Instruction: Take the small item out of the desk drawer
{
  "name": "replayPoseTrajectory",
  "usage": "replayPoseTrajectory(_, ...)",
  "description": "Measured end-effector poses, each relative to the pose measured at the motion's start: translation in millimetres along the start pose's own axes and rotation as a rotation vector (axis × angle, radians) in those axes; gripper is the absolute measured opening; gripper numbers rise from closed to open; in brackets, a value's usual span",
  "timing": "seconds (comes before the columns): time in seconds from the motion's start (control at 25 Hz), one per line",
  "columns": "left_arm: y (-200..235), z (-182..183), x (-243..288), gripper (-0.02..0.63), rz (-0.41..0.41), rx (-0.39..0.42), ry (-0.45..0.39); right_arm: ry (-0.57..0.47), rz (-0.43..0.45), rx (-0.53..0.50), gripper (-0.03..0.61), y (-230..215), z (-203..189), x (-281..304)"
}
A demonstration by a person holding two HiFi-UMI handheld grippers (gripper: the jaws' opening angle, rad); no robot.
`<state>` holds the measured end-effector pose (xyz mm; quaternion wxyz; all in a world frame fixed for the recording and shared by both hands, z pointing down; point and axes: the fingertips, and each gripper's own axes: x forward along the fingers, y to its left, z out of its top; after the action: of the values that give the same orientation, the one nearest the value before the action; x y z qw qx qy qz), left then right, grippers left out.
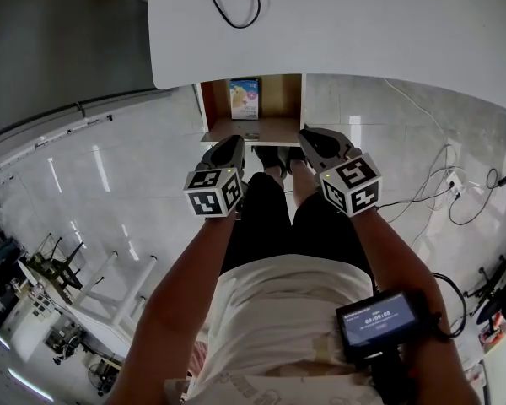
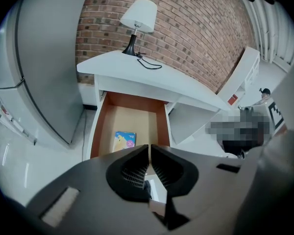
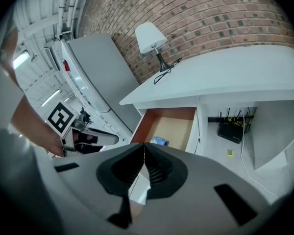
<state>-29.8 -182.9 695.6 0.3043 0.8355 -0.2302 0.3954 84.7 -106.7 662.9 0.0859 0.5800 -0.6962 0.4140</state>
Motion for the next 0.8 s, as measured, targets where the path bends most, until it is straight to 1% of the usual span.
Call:
replayPoseTrajectory(0.2, 6, -3, 15, 0.024, 0.029, -0.004, 0.017, 0.003, 0.001, 0.019, 0.006, -7, -9, 3)
replayPoseTrajectory(0.32, 8, -5, 23, 0.085, 0.039, -0.013, 0.029, 0.009, 0.005, 0.027, 0.006, -11, -13, 5)
replayPoseTrajectory(0.48, 14, -7, 34, 0.119, 0.051, -0.005, 0.054, 0.016, 0.02, 0.043, 0.006, -12, -17, 11)
replayPoseTrajectory(0.64, 14, -9, 45, 0.172, 0.057, 0.046, 0.087, 0.021, 0.026, 0.052, 0.006, -12, -20, 13)
replayPoseTrajectory(0.72, 16, -9, 50, 0.206, 0.061, 0.046, 0.096, 0.022, 0.027, 0.057, 0.006, -12, -21, 13)
replayPoseTrajectory(0.8, 20, -6, 55, 0.223, 0.066, 0.036, 0.098, 0.023, 0.028, 0.062, 0.006, -11, -21, 14)
